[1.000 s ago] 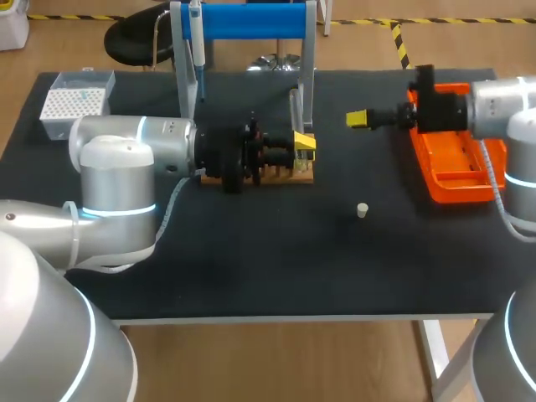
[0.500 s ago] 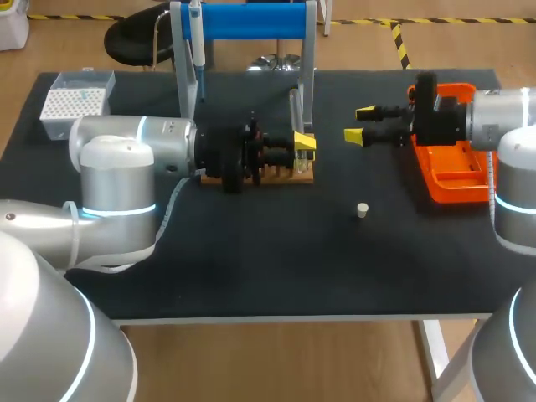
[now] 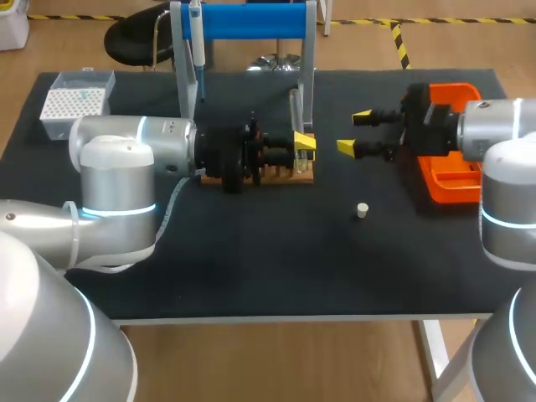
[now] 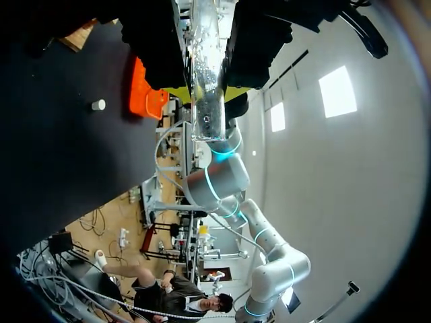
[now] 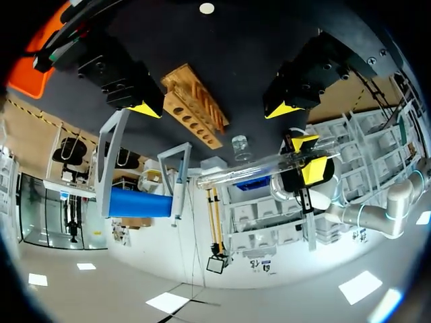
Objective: Invert the test tube, pick up the pipette, mount the tip to pipette, aspirate from beaker and dispense into the tube, eject the tip, return the pipette, and cap with the stopper.
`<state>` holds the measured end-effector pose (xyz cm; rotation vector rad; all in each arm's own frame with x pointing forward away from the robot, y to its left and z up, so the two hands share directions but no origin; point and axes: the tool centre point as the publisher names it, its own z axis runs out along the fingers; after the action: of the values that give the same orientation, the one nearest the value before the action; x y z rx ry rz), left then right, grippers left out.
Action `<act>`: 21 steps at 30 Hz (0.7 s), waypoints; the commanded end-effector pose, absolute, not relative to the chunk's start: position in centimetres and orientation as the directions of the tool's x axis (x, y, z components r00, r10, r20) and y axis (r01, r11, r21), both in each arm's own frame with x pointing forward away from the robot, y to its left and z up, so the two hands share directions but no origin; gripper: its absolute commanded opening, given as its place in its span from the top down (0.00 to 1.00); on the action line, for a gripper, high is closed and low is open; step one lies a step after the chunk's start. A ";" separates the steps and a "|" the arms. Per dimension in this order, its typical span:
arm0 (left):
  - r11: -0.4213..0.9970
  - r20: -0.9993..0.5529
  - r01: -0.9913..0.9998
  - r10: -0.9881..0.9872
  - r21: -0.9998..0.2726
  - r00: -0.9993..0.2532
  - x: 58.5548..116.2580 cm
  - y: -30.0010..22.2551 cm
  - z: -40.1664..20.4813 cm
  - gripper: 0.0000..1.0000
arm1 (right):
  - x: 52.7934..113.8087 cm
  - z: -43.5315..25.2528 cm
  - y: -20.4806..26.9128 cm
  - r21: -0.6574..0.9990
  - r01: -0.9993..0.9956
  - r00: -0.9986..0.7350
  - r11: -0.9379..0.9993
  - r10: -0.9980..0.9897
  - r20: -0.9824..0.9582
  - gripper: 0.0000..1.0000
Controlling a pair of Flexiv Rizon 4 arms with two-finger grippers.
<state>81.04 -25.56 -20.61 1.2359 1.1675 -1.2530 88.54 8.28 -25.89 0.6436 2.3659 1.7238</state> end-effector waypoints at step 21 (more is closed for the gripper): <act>-0.147 -0.646 0.640 -0.011 -0.754 -0.763 84.2 -22.8 -16.1 1.00 | 88.5 -26.0 8.6 0.933 0.254 -0.896 0.255 0.426 0.128 0.00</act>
<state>83.80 -23.43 -17.24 1.0275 1.3682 -1.5525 88.58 8.61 -26.02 0.6447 2.3648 1.7161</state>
